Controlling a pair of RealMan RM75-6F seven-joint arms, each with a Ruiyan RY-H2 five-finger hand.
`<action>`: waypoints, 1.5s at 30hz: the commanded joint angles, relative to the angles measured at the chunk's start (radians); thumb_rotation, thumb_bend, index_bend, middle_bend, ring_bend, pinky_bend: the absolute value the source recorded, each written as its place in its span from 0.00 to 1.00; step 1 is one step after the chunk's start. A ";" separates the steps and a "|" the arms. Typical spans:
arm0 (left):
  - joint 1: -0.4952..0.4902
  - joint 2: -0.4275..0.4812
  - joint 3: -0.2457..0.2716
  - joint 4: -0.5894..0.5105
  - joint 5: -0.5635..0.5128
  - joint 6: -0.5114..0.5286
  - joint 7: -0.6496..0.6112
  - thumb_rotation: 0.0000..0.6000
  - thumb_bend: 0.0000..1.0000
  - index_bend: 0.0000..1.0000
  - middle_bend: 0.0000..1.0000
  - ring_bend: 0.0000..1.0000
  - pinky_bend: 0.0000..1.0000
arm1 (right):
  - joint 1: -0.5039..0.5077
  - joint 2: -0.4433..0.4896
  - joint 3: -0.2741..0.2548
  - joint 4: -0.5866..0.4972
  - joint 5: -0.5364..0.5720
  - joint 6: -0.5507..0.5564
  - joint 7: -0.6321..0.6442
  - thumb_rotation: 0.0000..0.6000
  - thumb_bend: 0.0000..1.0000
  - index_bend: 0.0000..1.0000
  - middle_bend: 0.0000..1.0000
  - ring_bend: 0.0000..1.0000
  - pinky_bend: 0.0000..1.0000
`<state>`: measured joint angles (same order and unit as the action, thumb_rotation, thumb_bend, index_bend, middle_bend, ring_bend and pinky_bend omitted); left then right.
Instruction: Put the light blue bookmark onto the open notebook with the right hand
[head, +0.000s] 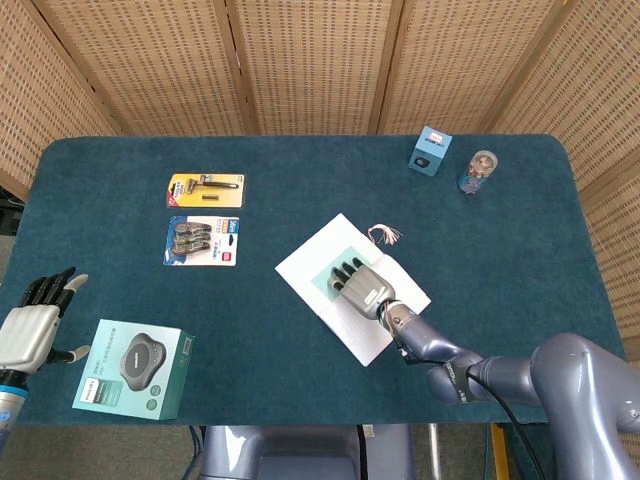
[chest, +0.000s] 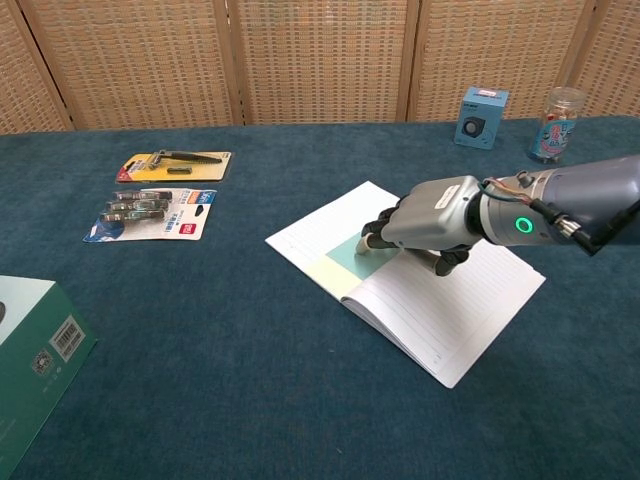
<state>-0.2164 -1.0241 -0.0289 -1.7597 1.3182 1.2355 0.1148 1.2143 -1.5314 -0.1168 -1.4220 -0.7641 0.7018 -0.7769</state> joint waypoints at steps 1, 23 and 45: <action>0.001 0.000 0.000 0.000 -0.001 0.001 0.000 1.00 0.00 0.00 0.00 0.00 0.00 | 0.001 -0.001 -0.001 0.001 0.000 0.000 -0.002 1.00 1.00 0.06 0.03 0.00 0.09; -0.001 0.000 0.004 -0.005 -0.001 -0.002 0.006 1.00 0.00 0.00 0.00 0.00 0.00 | -0.018 0.066 0.057 -0.098 -0.083 0.055 0.056 1.00 1.00 0.06 0.03 0.00 0.09; 0.034 0.021 0.012 0.021 0.090 0.077 -0.081 1.00 0.00 0.00 0.00 0.00 0.00 | -0.632 0.435 0.050 -0.150 -0.622 0.834 0.700 1.00 0.00 0.00 0.00 0.00 0.09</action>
<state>-0.1839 -1.0018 -0.0166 -1.7399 1.4066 1.3110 0.0352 0.6879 -1.1291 -0.0321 -1.6113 -1.3222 1.4400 -0.1725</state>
